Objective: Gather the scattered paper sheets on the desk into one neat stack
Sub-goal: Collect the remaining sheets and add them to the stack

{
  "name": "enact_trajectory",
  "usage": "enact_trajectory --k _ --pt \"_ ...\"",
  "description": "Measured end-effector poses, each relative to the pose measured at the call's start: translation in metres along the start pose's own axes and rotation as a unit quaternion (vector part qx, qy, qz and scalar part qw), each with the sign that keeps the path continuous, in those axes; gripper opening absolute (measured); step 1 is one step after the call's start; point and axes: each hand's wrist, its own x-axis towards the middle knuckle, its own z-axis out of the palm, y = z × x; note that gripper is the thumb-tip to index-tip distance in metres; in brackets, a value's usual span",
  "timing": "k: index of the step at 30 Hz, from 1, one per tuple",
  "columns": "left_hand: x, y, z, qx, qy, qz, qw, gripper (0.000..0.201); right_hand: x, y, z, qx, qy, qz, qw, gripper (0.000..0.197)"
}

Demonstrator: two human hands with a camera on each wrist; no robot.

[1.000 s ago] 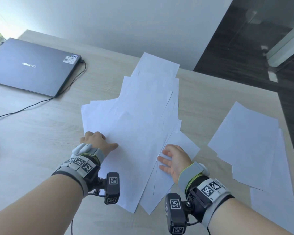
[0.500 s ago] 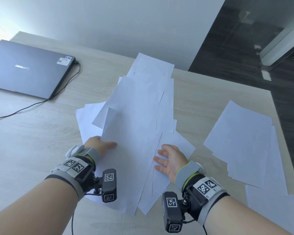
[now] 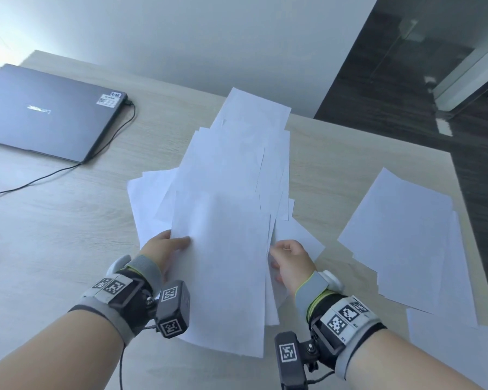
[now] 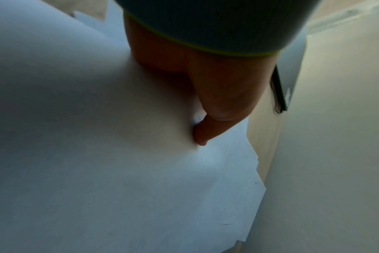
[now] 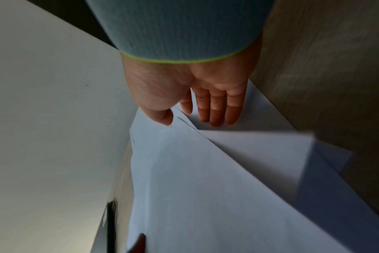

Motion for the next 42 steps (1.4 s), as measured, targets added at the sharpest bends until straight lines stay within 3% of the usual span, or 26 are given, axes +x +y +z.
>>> enact_trajectory --k 5,8,10,15,20,25,29,32,35,36,39,42 --pt "-0.011 -0.014 0.010 -0.018 -0.048 -0.039 0.998 0.022 0.009 0.001 -0.005 0.130 -0.065 0.046 0.988 0.024" --pt "-0.015 -0.022 0.014 0.025 -0.080 -0.041 0.996 0.041 0.017 0.007 -0.011 0.091 -0.074 0.028 0.993 0.028" --pt "-0.014 -0.020 0.014 0.047 -0.052 -0.023 0.997 0.037 0.019 0.011 -0.018 0.058 -0.076 0.013 0.995 0.026" --pt "0.001 0.000 0.009 -0.039 0.016 -0.019 0.999 0.028 0.022 0.026 -0.031 0.030 -0.079 -0.003 0.996 0.022" --pt "0.000 0.006 0.022 0.067 0.022 0.043 0.997 0.010 0.022 0.036 -0.046 0.095 -0.053 0.016 0.994 0.017" --pt "-0.010 -0.007 0.031 0.120 -0.012 0.018 0.993 0.008 0.032 0.044 -0.069 0.208 0.016 0.059 0.976 0.018" --pt "-0.019 -0.025 0.041 0.205 -0.078 -0.018 0.975 0.011 0.038 0.045 -0.083 0.259 0.054 0.067 0.962 0.015" --pt "-0.025 -0.031 0.049 0.274 -0.115 -0.024 0.955 0.013 0.036 0.044 -0.086 0.261 0.047 0.079 0.961 0.013" --pt "-0.032 -0.027 0.061 0.339 -0.153 -0.024 0.928 0.020 0.035 0.048 -0.086 0.207 0.004 0.090 0.974 0.026" --pt "-0.034 -0.024 0.064 0.357 -0.156 -0.025 0.920 0.023 0.033 0.049 -0.086 0.180 -0.011 0.078 0.980 0.019" --pt "-0.034 -0.015 0.072 0.421 -0.126 0.001 0.898 0.026 0.028 0.050 -0.090 0.116 -0.021 0.035 0.992 0.014" --pt "-0.027 -0.006 0.079 0.430 -0.034 0.101 0.897 0.031 0.025 0.046 -0.100 0.071 -0.004 -0.015 0.997 0.017"
